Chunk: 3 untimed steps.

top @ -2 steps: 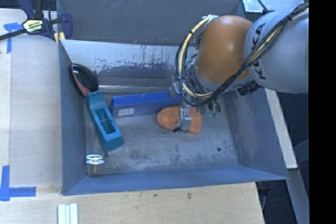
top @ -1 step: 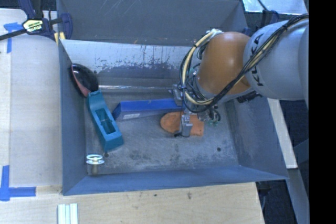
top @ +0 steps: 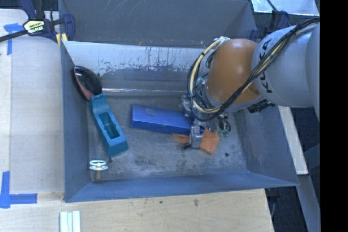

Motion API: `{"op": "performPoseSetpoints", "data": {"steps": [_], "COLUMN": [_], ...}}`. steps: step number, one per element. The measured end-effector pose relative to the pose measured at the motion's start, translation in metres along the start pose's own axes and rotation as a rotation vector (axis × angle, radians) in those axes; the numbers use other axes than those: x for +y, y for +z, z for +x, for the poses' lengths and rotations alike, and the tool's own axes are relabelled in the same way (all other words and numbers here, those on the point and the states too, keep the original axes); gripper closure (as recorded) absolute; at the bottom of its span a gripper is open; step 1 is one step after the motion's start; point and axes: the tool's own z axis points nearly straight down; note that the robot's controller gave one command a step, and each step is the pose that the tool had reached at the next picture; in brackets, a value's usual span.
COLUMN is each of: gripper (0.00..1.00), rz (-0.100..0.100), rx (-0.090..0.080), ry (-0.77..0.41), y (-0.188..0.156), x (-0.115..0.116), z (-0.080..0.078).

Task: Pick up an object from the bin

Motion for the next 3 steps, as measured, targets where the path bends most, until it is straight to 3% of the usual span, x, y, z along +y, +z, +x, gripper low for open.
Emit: {"op": "performPoseSetpoints", "data": {"steps": [2, 3], "gripper": [0.0, 1.0], "rz": [0.0, 0.0], "rx": [-0.001, -0.004], "ry": [0.003, 0.033], "y": [0.0001, 0.0003], "x": [-0.0004, -0.0014], "z": [-0.0007, -0.0025]}}
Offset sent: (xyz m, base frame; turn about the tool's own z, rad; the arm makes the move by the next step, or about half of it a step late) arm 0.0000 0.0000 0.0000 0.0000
